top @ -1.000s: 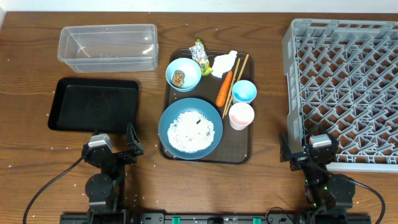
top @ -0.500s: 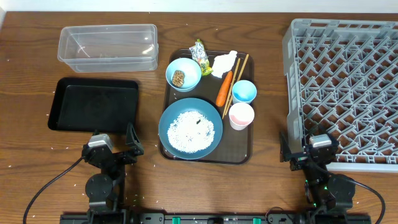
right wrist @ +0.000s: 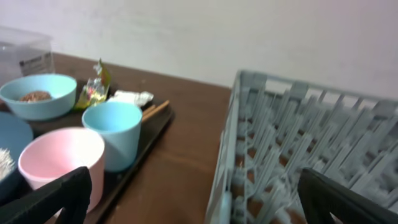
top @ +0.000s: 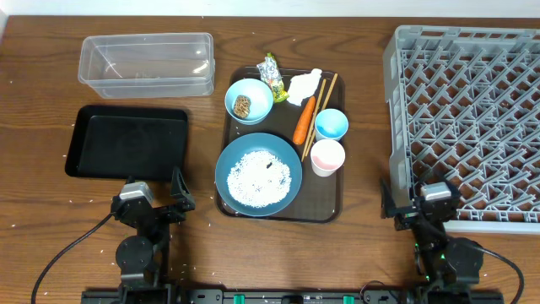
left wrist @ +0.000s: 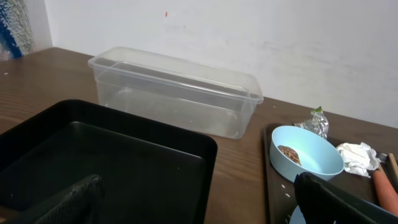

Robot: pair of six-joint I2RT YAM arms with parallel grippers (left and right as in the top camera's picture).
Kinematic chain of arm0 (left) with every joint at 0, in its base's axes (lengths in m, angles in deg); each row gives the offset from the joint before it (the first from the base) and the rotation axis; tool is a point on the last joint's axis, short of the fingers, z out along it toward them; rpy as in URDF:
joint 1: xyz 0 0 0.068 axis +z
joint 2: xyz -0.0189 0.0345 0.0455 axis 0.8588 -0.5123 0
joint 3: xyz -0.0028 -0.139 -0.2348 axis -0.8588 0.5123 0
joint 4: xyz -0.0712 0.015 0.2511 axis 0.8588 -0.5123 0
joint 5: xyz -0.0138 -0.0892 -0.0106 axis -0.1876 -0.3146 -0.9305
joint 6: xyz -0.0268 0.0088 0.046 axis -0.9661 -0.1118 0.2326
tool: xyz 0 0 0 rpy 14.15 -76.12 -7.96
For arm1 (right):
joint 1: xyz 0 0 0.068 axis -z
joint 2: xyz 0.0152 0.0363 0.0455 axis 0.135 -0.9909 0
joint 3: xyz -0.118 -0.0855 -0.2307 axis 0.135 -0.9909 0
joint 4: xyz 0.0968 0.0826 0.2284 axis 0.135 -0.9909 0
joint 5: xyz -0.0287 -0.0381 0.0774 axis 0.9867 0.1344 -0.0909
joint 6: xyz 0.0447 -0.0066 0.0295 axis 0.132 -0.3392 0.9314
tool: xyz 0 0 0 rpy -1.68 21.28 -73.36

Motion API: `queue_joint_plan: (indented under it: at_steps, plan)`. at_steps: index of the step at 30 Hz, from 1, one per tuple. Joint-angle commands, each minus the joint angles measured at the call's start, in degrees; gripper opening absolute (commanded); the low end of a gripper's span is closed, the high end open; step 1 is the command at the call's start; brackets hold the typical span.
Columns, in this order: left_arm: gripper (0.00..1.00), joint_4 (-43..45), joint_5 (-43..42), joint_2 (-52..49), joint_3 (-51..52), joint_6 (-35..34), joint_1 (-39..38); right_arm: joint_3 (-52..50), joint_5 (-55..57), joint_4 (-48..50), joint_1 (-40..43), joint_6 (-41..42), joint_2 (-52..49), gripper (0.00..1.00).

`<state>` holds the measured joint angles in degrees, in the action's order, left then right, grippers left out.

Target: Sort waste into correct bins and load items into the dishwasher rack

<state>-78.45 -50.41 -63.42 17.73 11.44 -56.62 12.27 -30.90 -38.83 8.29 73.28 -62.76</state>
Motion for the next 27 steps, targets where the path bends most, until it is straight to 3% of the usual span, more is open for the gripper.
queue_joint_plan:
  at_steps: [1, 7, 19, 27]
  plan:
    - [0.98, -2.56, 0.68, -0.02, 0.87, 0.98, 0.26, -0.22, 0.94, 0.59, 0.20, -1.38, 0.00, 0.99]
    - [0.98, -2.27, 0.68, -0.02, 0.87, 0.98, 0.26, -0.22, 6.27, -1.27, 0.22, -5.38, 0.00, 0.99]
    - [0.98, -1.66, -2.73, -0.76, -5.92, 1.95, 0.26, 0.44, 6.91, 10.10, 0.22, -5.25, 0.00, 0.99]
    - [0.98, -3.23, -3.65, -14.64, -18.82, 4.00, 0.26, 4.96, 4.68, 11.39, 0.22, -4.17, -0.15, 0.99]
